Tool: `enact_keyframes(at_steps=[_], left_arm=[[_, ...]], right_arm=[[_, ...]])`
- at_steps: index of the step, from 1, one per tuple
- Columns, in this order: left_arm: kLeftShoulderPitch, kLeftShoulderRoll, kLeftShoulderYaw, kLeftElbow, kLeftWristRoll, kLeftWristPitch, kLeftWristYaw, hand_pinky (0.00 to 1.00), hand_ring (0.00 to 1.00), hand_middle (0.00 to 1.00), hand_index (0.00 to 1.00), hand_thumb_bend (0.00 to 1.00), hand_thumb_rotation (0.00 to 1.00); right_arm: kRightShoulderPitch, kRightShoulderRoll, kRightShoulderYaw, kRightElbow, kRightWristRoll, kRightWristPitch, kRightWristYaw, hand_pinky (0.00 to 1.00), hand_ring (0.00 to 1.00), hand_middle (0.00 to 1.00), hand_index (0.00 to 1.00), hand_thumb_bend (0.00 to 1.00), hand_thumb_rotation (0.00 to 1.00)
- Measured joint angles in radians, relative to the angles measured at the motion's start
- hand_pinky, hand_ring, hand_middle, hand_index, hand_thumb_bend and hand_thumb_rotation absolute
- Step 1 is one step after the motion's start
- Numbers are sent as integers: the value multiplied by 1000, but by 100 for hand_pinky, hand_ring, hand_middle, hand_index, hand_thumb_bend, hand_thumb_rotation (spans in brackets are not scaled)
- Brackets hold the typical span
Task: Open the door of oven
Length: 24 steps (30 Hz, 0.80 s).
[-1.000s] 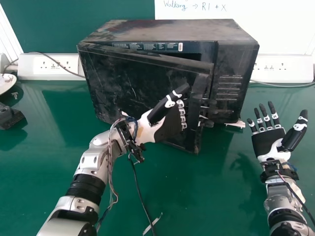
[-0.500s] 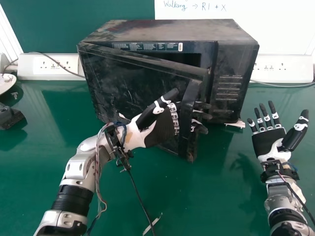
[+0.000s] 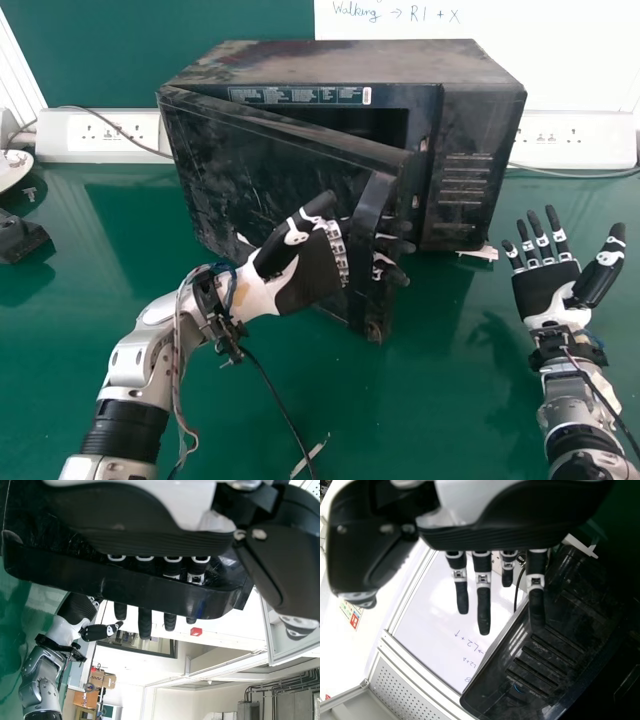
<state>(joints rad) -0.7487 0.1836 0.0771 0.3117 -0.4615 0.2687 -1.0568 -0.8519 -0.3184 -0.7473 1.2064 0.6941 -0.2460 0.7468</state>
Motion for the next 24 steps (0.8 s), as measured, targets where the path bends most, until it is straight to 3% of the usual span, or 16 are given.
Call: enact_keyframes(at_steps=[16,24], left_arm=[[82,20,10,-70,-64,-6,-5,36,46,61,78,82,100],[118,57,13,-113,-107,20,-27,31,43,62,78,84,100]], right_arm=[[0,-4,0,6,0,0,0,48,59,72,81,100,85],[-1,-6,0,8,0,1,0,47,58,71,80,100,86]])
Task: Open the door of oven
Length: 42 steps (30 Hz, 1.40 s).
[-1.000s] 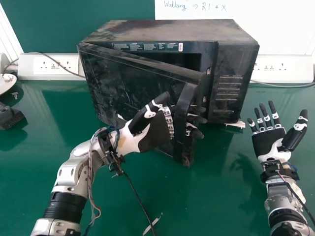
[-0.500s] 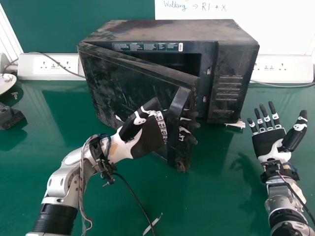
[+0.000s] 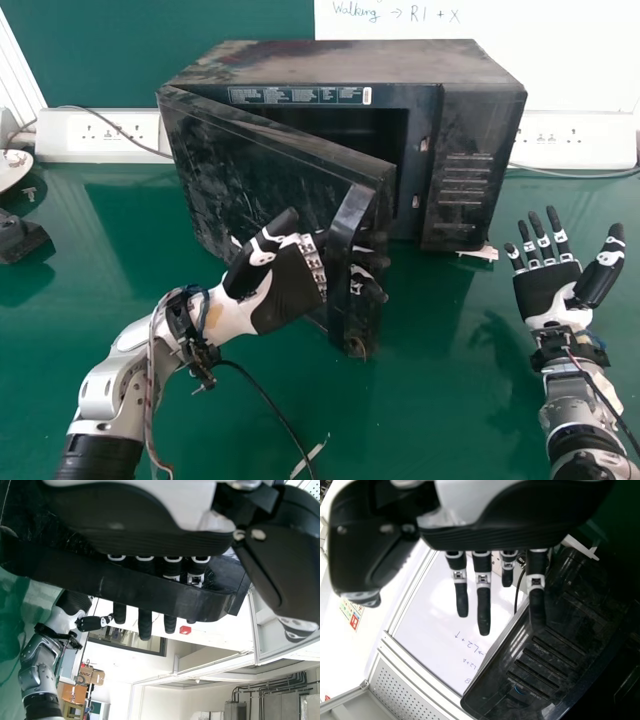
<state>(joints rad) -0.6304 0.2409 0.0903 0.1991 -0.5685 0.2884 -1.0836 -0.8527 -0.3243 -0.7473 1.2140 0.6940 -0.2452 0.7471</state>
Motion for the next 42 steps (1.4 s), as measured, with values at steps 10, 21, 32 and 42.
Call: enact_keyframes(at_steps=[10,21,32,42], left_arm=[[12,43,2,-1,1,-76,-56,30,39,62,74,85,100],[45,79,-4,-105,-20,-32,-72,15,26,51,69,90,100],[-27,87,2,51,-74,7,-262,23,35,55,74,99,97],[-31,208,17,-29,-40,-7,-309,28,40,49,68,98,94]], right_arm=[[-1,0,1,2,0,0,-3,48,57,71,80,100,87],[-3,-1,2,2,-2,-2,-21,46,57,70,80,100,87],[-5,0,3,2,-2,-1,-19,46,56,69,80,100,88],[-5,-1,3,2,-2,-1,-19,46,56,69,80,100,86]])
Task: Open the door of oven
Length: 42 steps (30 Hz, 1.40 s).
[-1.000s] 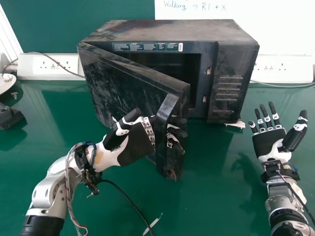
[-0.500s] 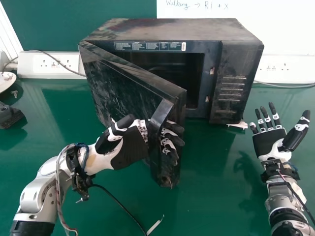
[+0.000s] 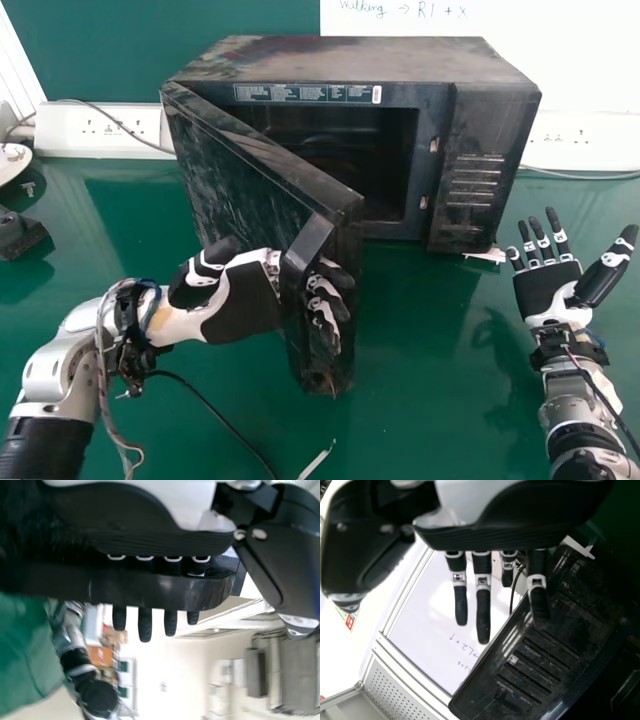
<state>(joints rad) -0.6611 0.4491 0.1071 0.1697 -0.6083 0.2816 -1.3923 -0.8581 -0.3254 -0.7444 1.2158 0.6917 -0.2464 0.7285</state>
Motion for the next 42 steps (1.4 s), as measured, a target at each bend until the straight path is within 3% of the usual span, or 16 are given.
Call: enact_keyframes(at_steps=[4,6,8,15,17,19,20,22,26,28,31,35,36,38,41,42], left_arm=[[-31,47,-32,98,-44,-12,-91,34,47,58,75,99,91],[-42,64,-50,121,-56,-106,-120,39,50,60,72,94,96],[-45,84,-73,145,-79,-192,-134,41,52,61,71,90,92],[-59,152,-147,191,-166,-374,-166,37,52,63,75,95,93],[-58,158,-157,198,-181,-383,-171,31,43,57,71,98,87],[-55,165,-158,201,-192,-385,-178,34,46,58,71,93,86],[-52,166,-153,202,-194,-386,-181,34,44,56,68,88,87],[-35,162,-123,196,-190,-385,-190,30,39,50,65,90,93],[-10,172,-91,193,-194,-374,-205,40,50,58,73,88,89],[-10,183,-91,193,-198,-369,-204,39,50,59,72,89,89],[-1,175,-68,190,-189,-387,-206,28,38,49,65,86,89],[31,185,-35,149,-180,-375,-203,18,27,39,61,82,73],[31,197,-32,142,-179,-358,-203,18,26,38,59,78,49],[38,198,-9,127,-171,-342,-198,18,26,37,58,76,36],[83,156,35,97,-166,-333,-182,21,34,43,61,53,54],[91,142,48,96,-159,-349,-183,21,30,46,54,52,22]], right_arm=[[0,0,1,0,0,0,0,45,56,69,80,100,87],[0,0,0,0,0,0,1,45,55,68,79,100,87],[0,-1,0,0,0,0,1,45,55,68,79,100,87],[0,-2,0,0,0,0,1,46,55,68,80,100,90],[0,-2,0,0,-1,0,1,46,55,68,80,100,90],[0,-2,0,0,-1,0,1,46,55,68,80,100,89],[0,-2,0,0,-1,0,1,46,55,68,79,100,90],[-1,-2,1,0,-2,0,1,46,55,68,80,100,90],[-1,-4,0,0,-1,0,1,46,54,68,80,100,90],[-1,-5,0,0,-1,0,2,46,54,68,80,100,89],[-1,-6,-1,1,-1,2,6,46,54,67,80,100,88],[-1,-8,-1,4,-1,3,7,46,53,66,80,100,89],[-1,-9,-1,5,-1,3,7,46,53,66,80,100,89],[-1,-11,-1,6,-1,3,7,46,53,66,79,100,89],[-1,-12,-1,9,-2,3,8,46,52,66,79,100,89],[-1,-12,-1,10,-3,3,8,46,52,66,79,100,88]])
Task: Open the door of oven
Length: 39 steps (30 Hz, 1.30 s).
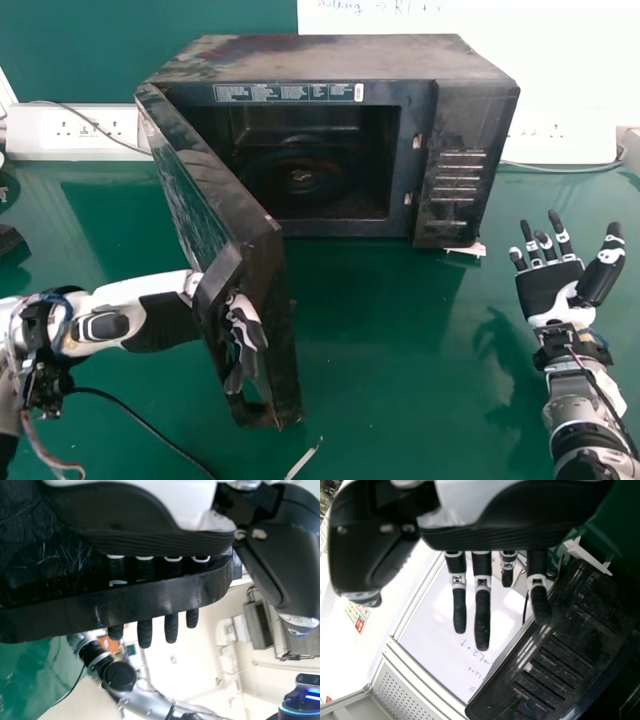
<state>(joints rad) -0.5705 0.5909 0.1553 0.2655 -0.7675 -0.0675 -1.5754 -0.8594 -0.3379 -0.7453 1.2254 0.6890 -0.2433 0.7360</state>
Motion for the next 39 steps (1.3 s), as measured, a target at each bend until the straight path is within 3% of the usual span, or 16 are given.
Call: enact_keyframes(at_steps=[1,2,4,10,25,26,27,29,31,33,34,35,36,37,38,39], left_arm=[[7,-24,19,0,12,-12,-1,23,33,45,56,61,60],[13,-39,26,1,23,-22,0,22,31,42,54,78,84],[15,-74,28,5,57,-46,12,21,30,41,54,93,96],[15,-189,54,20,137,-118,64,22,33,46,54,100,100],[15,-274,115,24,206,-137,69,22,33,46,54,100,100],[19,-280,122,17,206,-137,74,23,32,39,49,100,77],[35,-290,133,1,205,-130,80,17,24,35,49,76,44],[71,-302,146,-34,199,-96,100,12,19,31,49,56,17],[100,-317,160,-56,175,-63,119,10,17,31,49,52,11],[125,-338,176,-69,160,-41,129,12,18,34,71,75,26],[129,-352,184,-69,156,-38,133,16,23,37,84,77,31],[129,-365,191,-69,154,-37,137,18,25,38,88,71,35],[130,-373,195,-69,154,-36,138,16,22,36,86,74,34],[132,-378,199,-70,154,-34,138,11,16,30,71,73,33],[138,-382,206,-78,154,-25,140,10,14,27,58,60,19],[147,-383,213,-91,154,-17,143,8,12,26,54,55,14]], right_arm=[[0,-1,0,0,0,0,0,46,52,66,79,100,88],[0,0,0,0,0,0,0,46,52,66,79,100,87],[0,0,1,1,-1,0,0,46,53,66,79,100,88],[0,1,1,1,-3,0,0,46,53,66,79,100,87],[0,1,1,2,-3,0,0,46,53,66,79,100,87],[0,1,1,2,-3,0,0,46,53,66,80,100,87],[0,1,1,2,-3,0,0,46,53,66,80,100,86],[0,1,0,3,-3,0,0,45,53,66,80,100,86],[0,1,0,3,-3,0,0,45,53,66,80,100,86],[0,1,0,4,-3,0,0,45,53,66,80,100,86],[0,1,0,4,-3,0,0,45,53,67,79,100,87],[0,1,1,4,-3,0,0,46,53,67,80,100,88],[0,1,1,4,-3,0,0,46,53,67,80,100,88],[0,1,1,4,-3,0,0,46,53,68,80,100,87],[0,2,1,4,-3,0,0,46,53,68,80,100,86],[0,2,1,5,-3,0,0,46,53,68,80,100,86]])
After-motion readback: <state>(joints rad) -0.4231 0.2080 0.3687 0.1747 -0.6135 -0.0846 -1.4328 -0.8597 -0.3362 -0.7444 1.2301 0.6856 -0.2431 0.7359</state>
